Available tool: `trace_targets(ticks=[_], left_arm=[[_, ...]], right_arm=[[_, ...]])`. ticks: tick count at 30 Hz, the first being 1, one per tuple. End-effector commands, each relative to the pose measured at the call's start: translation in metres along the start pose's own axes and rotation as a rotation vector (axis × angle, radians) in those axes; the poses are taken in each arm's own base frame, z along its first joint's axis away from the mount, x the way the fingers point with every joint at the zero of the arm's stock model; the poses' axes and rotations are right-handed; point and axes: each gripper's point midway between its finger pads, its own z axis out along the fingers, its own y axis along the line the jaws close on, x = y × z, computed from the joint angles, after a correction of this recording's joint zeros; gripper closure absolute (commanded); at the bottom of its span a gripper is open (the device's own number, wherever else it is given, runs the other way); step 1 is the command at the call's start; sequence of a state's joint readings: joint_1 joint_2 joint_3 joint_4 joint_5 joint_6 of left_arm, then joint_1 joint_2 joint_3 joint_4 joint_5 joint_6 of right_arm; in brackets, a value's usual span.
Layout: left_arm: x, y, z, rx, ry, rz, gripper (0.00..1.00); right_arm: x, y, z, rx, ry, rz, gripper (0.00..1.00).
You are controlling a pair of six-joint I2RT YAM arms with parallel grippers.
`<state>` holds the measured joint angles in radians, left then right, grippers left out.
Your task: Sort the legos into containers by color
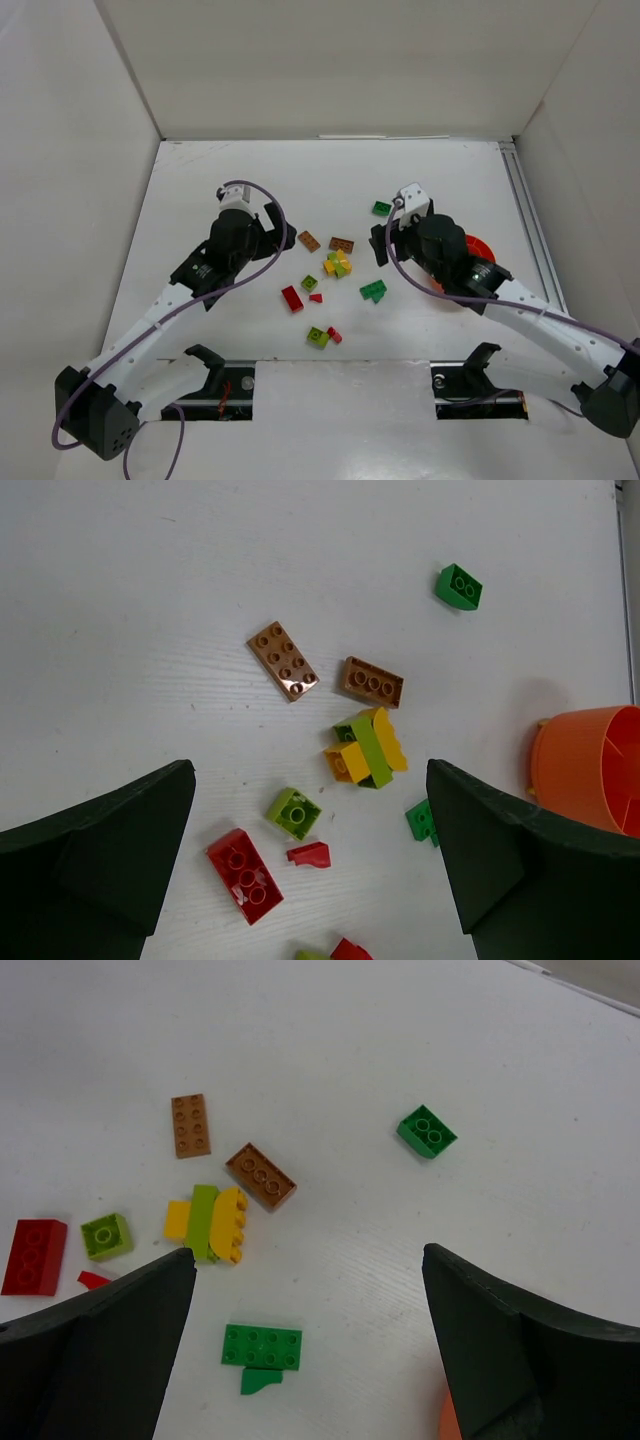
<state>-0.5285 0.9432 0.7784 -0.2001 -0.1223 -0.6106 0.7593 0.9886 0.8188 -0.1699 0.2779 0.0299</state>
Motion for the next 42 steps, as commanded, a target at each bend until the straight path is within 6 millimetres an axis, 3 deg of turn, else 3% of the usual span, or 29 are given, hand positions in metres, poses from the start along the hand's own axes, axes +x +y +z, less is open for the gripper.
trace_targets(ticks=[1,4,5,6,8,9,12,13,15,16,18,20,21,22,23,24,26,27,28,36,37,42], left_arm=[[-0.002,-0.003,-0.002,0.014,-0.010,-0.016,0.00],[0.001,0.002,0.000,-0.008,0.000,-0.013,0.00],[0.001,0.002,0.000,-0.008,0.000,-0.013,0.00],[0.002,0.002,0.004,-0.010,0.003,-0.012,0.00],[0.006,0.002,0.006,-0.010,0.022,-0.010,0.00],[0.007,0.002,0.010,-0.012,0.025,-0.009,0.00],[0.010,0.007,0.018,-0.048,0.035,-0.003,0.00],[0.012,0.008,0.020,-0.055,0.043,-0.002,0.00],[0.018,0.012,0.028,-0.072,0.064,0.003,0.00],[0.018,0.009,0.029,-0.066,0.072,0.012,0.00],[0.020,0.007,0.036,-0.067,0.088,0.014,0.00],[0.022,0.008,0.040,-0.074,0.098,0.025,0.00],[0.022,0.012,0.042,-0.088,0.101,0.021,0.00],[0.023,0.015,0.047,-0.094,0.109,0.016,0.00],[0.025,0.017,0.049,-0.100,0.116,0.018,0.00],[0.022,0.016,0.050,-0.088,0.112,0.009,0.00],[0.025,0.020,0.052,-0.093,0.121,0.014,0.00],[0.022,0.017,0.053,-0.083,0.109,0.012,0.00],[0.024,0.019,0.055,-0.088,0.116,0.022,0.00],[0.025,0.024,0.059,-0.099,0.121,0.049,0.00],[0.028,0.026,0.062,-0.106,0.131,0.051,0.00],[0.035,0.027,0.069,-0.100,0.154,0.060,0.00]], right_arm=[[-0.014,0.001,0.006,0.012,-0.011,0.006,0.00],[-0.012,-0.005,0.019,0.080,0.006,0.035,0.00],[-0.010,-0.016,0.023,0.151,0.014,0.042,0.00],[-0.018,-0.017,0.028,0.170,0.007,0.044,0.00],[-0.011,-0.022,0.042,0.229,0.049,0.041,0.00],[-0.019,-0.022,0.046,0.241,0.037,0.061,0.00],[-0.010,-0.020,0.064,0.272,0.074,0.070,0.00],[-0.013,-0.032,0.070,0.305,0.072,0.098,0.00],[0.001,-0.030,0.093,0.251,0.129,0.131,0.00],[0.005,-0.045,0.101,0.270,0.143,0.173,0.00],[0.018,-0.049,0.121,0.265,0.191,0.253,0.02],[0.014,-0.058,0.137,0.261,0.194,0.287,0.02],[0.034,-0.056,0.148,0.272,0.259,0.284,0.02],[0.039,-0.065,0.155,0.303,0.279,0.294,0.02],[0.026,-0.069,0.164,0.312,0.266,0.310,0.02],[0.051,-0.068,0.175,0.324,0.350,0.293,0.03],[0.059,-0.070,0.187,0.358,0.387,0.303,0.04],[0.049,-0.070,0.196,0.356,0.375,0.306,0.04],[0.069,-0.071,0.201,0.393,0.428,0.329,0.06],[0.102,-0.091,0.214,0.520,0.476,0.432,0.08],[0.098,-0.096,0.215,0.528,0.464,0.448,0.08],[0.114,-0.101,0.218,0.551,0.491,0.441,0.09]])
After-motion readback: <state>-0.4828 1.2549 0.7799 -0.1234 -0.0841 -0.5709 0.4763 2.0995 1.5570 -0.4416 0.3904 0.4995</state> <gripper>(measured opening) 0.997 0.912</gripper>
